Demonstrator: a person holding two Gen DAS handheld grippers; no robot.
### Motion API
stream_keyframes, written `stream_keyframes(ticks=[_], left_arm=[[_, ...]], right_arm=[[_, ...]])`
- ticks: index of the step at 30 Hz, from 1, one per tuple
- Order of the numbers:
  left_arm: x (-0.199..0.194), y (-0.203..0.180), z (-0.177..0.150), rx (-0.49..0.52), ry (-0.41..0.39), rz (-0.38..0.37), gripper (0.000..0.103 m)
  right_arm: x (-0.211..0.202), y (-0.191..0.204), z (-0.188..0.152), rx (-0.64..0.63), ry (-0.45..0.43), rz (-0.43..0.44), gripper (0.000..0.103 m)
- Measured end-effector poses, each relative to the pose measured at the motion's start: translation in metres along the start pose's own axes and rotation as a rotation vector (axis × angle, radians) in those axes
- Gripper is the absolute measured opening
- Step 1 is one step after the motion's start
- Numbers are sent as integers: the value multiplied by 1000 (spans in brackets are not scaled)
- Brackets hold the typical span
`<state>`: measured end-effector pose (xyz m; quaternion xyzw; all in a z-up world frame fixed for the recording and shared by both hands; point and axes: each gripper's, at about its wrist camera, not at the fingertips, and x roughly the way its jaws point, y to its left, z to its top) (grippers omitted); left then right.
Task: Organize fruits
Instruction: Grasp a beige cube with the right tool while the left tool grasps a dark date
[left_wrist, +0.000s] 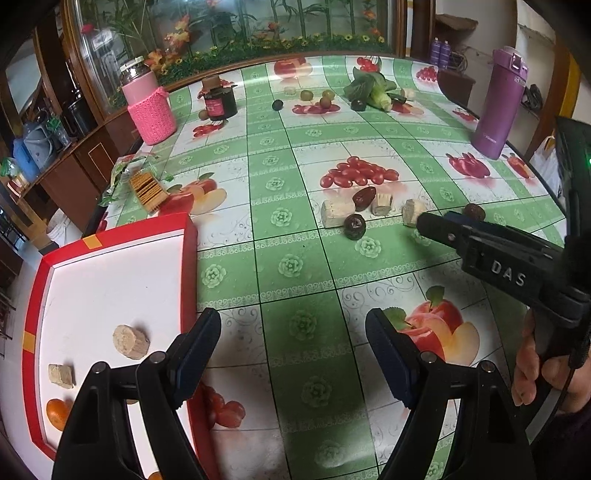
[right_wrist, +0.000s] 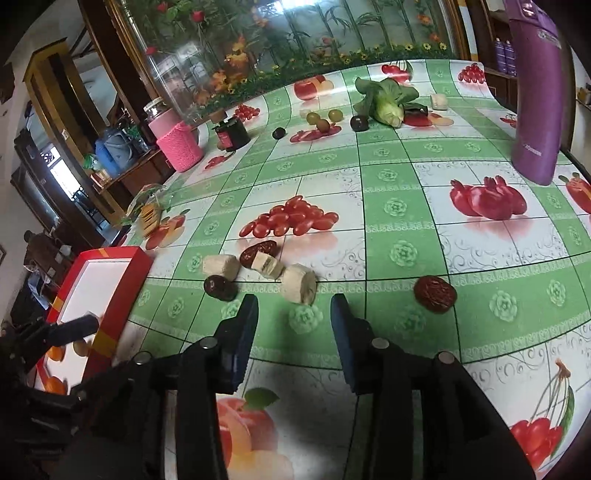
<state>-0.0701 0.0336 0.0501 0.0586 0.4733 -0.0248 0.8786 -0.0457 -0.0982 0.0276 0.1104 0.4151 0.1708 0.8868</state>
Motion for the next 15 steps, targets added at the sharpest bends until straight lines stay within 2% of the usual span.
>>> stream_keyframes(ticks=[2, 5, 9, 10, 12, 15], left_arm=[[1, -2, 0, 4, 3, -7, 81], [4, -1, 1, 2, 7, -7, 81], [9, 3, 5, -24, 20, -22, 81], [11, 3, 6, -30, 23, -26, 81], [13, 3, 10, -36, 24, -32, 81], [17, -1, 15, -40, 22, -44, 81]], right_arm=[[4, -1, 3, 16, 7, 6, 43], [11, -1, 8, 20, 3, -40, 43], [22, -5, 14, 47, 24, -28, 42], [23, -4, 15, 38, 23, -38, 40], [24, -3, 14, 21, 28, -52, 21], [22, -5, 13, 31, 28, -49, 21]])
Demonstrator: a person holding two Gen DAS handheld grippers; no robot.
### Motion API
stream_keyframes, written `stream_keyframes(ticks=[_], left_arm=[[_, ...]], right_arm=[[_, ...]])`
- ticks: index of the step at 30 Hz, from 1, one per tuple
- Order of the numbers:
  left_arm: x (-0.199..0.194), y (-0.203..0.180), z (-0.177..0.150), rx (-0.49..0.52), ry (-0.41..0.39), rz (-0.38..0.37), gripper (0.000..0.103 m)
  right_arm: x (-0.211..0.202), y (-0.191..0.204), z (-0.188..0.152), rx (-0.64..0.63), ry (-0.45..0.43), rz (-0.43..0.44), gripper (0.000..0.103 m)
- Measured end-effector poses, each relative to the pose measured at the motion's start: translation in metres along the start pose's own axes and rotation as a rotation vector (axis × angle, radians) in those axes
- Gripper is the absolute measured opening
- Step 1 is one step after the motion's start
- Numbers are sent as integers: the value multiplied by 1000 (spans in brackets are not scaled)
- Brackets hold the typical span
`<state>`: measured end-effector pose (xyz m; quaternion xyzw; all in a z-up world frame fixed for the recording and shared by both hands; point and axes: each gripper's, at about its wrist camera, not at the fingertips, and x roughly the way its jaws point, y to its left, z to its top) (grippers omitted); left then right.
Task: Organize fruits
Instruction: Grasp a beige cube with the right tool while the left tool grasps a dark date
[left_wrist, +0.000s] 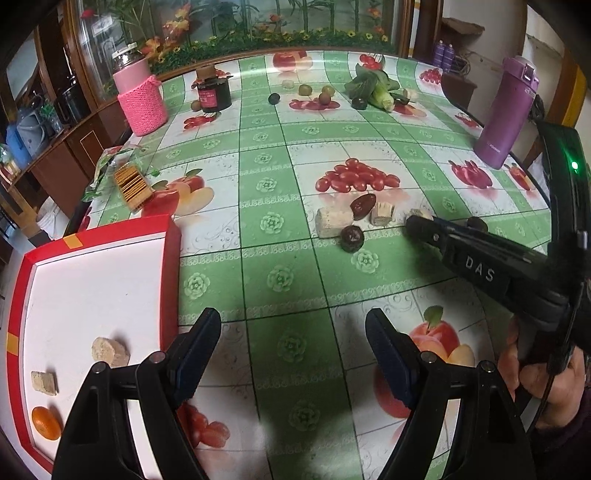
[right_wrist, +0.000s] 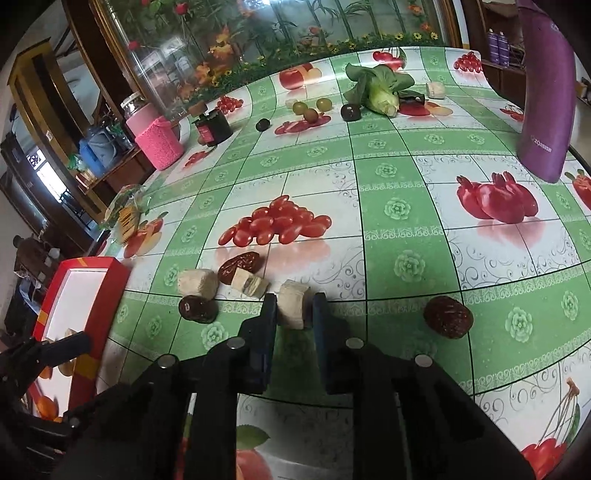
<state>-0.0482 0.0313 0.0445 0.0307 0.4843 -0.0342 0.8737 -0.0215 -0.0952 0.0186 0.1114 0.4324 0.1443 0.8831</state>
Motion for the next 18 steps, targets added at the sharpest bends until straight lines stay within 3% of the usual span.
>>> stream_keyframes(ticks=[6, 12, 14, 18], left_arm=[[13, -10, 13, -7, 2, -22, 80], [31, -21, 28, -27, 22, -54, 61], [39, -23, 32, -43, 33, -62, 49], [50, -24, 36, -65, 45, -71, 43]], right_arm=[[-8, -21, 2, 112, -16, 46, 21], [-12, -32, 3, 178, -24, 59, 21], [-12, -32, 3, 187, -23, 67, 21], [-11, -29, 2, 179, -17, 80, 21]])
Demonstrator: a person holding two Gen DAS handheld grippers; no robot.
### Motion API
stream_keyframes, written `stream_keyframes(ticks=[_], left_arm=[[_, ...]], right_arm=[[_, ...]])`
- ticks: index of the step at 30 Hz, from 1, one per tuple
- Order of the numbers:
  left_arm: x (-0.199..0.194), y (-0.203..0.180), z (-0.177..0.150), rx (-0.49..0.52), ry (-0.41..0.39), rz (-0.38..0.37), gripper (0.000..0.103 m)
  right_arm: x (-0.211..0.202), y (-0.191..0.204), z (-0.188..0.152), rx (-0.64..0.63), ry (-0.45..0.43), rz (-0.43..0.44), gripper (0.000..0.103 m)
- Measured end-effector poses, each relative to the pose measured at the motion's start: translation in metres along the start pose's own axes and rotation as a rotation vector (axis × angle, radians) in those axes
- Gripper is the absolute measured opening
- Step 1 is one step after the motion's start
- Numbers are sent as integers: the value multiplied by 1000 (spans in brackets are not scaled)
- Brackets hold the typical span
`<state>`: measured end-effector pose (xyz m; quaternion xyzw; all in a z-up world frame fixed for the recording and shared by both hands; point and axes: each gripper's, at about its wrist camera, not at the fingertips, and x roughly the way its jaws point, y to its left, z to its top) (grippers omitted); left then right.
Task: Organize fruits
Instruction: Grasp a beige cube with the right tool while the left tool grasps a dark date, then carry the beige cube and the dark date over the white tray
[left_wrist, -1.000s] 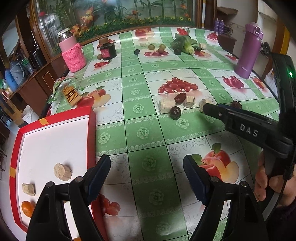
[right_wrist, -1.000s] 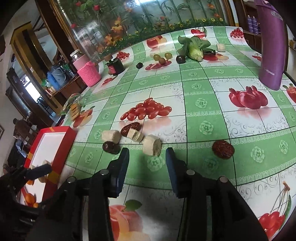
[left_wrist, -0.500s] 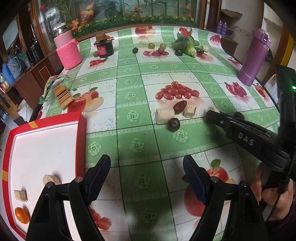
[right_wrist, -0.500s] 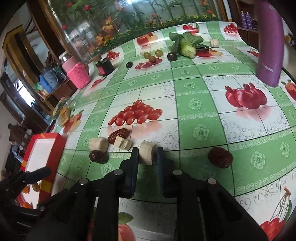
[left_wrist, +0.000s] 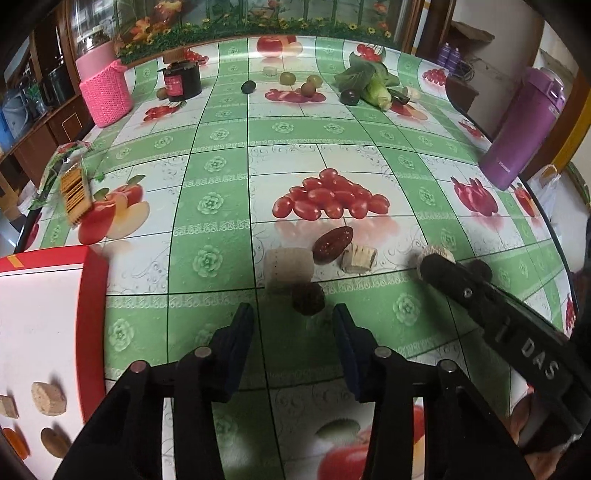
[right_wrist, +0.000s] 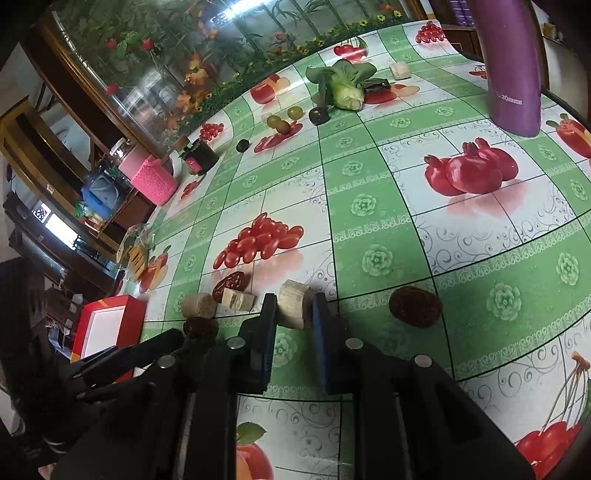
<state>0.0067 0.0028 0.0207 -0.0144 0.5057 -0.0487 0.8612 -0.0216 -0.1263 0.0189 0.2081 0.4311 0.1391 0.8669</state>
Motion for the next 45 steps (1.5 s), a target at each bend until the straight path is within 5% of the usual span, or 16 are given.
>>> stream_keyframes(ticks=[8, 17, 34, 45], left_arm=[[3, 3, 4, -7, -46, 11, 18], [-15, 12, -17, -21, -54, -35, 18], [-133, 53, -89, -20, -240, -37, 18], [-156, 117, -116, -112, -280, -19, 18]], right_arm=[[4, 4, -1, -21, 15, 0, 21], [5, 5, 0, -41, -4, -18, 21], [-22, 17, -7, -110, -148, -41, 21], [-40, 120, -74, -255, -88, 175, 21]])
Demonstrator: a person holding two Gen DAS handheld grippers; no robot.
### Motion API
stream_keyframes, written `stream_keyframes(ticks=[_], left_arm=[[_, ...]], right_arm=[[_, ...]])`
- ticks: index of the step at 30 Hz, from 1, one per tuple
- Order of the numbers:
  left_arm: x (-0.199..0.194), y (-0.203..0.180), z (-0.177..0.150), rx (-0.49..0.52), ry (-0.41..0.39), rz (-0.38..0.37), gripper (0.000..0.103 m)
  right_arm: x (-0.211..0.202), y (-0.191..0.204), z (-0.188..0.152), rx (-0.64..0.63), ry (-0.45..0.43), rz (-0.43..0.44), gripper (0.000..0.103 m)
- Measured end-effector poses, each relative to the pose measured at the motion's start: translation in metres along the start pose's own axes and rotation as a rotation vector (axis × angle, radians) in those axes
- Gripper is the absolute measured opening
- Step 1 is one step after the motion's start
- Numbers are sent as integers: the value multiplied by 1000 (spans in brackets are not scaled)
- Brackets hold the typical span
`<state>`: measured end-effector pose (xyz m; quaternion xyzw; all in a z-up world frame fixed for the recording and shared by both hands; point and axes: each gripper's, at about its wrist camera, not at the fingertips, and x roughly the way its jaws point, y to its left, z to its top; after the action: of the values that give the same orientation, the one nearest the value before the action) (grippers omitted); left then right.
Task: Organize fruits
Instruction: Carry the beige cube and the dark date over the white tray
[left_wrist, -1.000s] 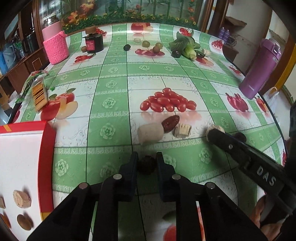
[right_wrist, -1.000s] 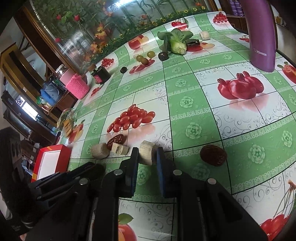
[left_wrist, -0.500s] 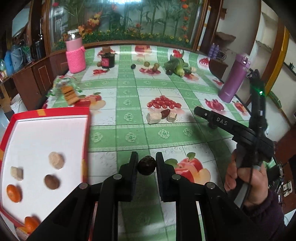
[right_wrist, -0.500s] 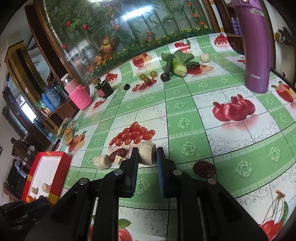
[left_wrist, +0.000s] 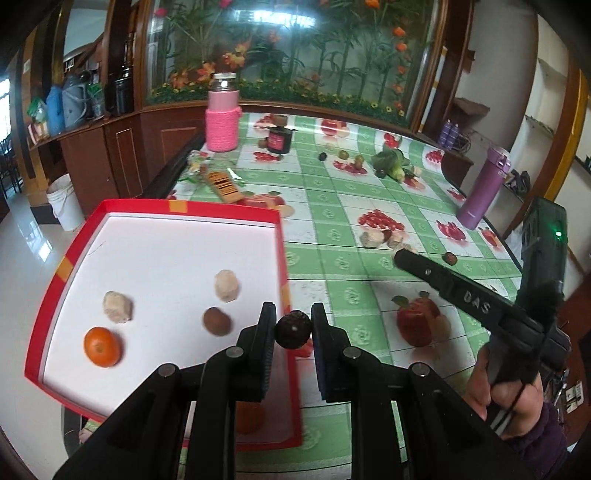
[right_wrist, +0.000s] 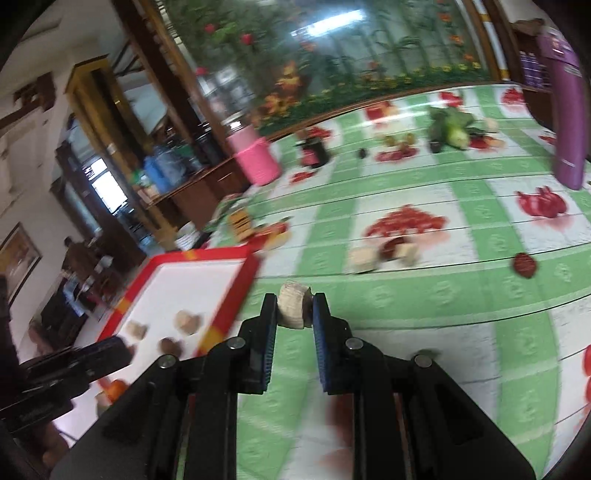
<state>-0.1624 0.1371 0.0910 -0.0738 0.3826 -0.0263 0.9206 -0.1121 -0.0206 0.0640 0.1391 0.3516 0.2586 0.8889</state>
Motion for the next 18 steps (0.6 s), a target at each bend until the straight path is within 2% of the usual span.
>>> stream_keyframes(ticks=[5, 11, 18], left_arm=[[-4, 24, -5, -38, -8, 19, 18], [-2, 47, -9, -72, -8, 54, 18], [4, 60, -14, -51, 5, 103, 18]], right_arm=[[11, 43, -11, -46, 56, 73, 21], [25, 75, -30, -96, 115, 106, 21], [44, 103, -38, -140, 167, 120, 21]])
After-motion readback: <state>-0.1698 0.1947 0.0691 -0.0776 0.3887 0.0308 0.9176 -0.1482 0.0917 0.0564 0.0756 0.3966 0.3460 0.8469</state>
